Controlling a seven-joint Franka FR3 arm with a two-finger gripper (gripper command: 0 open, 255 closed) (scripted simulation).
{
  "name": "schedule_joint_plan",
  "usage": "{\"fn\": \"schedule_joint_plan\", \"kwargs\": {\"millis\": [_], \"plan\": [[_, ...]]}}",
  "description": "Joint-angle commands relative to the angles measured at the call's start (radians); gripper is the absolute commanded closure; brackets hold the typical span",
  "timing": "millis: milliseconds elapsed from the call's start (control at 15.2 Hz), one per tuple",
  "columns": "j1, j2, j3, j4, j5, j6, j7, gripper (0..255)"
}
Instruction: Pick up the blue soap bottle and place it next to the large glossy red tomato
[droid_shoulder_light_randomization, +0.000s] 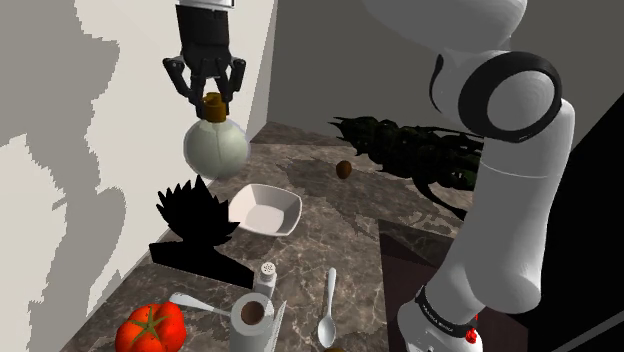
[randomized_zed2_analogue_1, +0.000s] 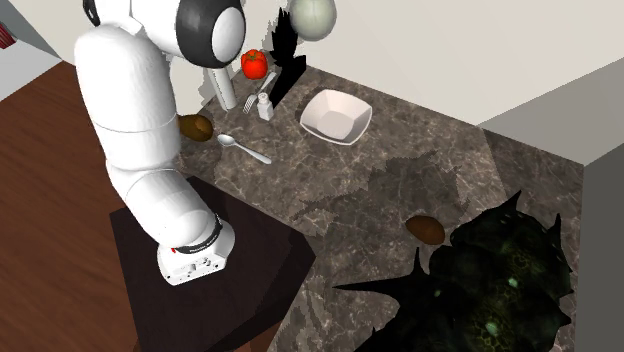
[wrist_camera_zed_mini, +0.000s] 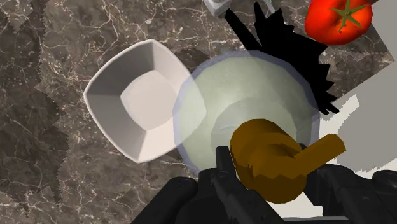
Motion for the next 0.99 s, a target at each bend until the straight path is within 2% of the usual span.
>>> {"fn": "schedule_joint_plan", "kwargs": {"millis": [0, 66, 396, 924], "plan": [[0.061, 0.127, 0.009, 0.193, -0.039, -0.068, 0.044, 255], [0.099, 0.201, 0.008, 0.312, -0.060, -0.114, 0.058, 255], [0.065, 0.127, 0.010, 0.119, -0.036, 0.005, 0.057, 255], [0.036, 0.068, 0.010, -0.083, -0.018, 0.149, 0.054, 255]]}}
